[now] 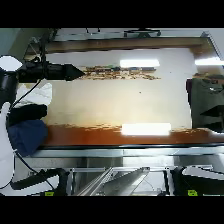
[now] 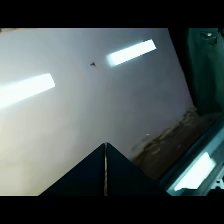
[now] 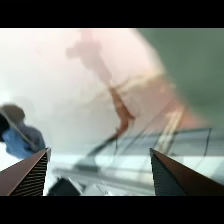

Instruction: Fold the shirts.

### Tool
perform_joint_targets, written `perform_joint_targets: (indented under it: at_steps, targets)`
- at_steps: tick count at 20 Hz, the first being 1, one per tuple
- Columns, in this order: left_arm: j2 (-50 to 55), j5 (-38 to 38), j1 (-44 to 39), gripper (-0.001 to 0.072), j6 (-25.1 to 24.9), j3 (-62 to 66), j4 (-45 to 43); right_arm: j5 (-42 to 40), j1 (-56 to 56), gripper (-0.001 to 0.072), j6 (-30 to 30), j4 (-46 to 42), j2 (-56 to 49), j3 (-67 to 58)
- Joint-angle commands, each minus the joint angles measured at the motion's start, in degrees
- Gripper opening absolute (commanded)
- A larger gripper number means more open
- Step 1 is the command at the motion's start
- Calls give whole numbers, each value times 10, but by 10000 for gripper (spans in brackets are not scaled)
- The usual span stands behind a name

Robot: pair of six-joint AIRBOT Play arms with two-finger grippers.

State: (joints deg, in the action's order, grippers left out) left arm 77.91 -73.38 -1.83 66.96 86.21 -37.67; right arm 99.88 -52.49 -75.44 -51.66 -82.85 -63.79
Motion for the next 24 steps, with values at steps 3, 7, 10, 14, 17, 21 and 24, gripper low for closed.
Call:
perform_joint_targets:
  at_steps: [3, 7, 10, 14, 17, 21, 24]
  targets:
    - [-51, -61, -36, 9, 1, 0, 28, 21, 120, 697, -28, -99, 56, 50]
    - [-99, -90, -80, 8, 7, -1, 28, 8, 158, 633, -25, 22, 123, 80]
    - [-140, -55, -101, 10, 31, -21, 28, -24, 229, 45, 8, 75, 201, 107]
    - [-217, -16, -122, 10, 41, -160, 28, -153, 389, 20, 7, 101, 319, 158]
    - [-276, 50, -140, 11, 42, -291, 30, -275, 515, 20, 9, 88, 361, 189]
    - [-315, 86, -157, 16, 51, -377, 29, -310, 578, 20, 9, 94, 344, 189]
    - [-323, 96, -158, 16, 51, -399, 29, -303, 582, 20, 9, 110, 328, 189]
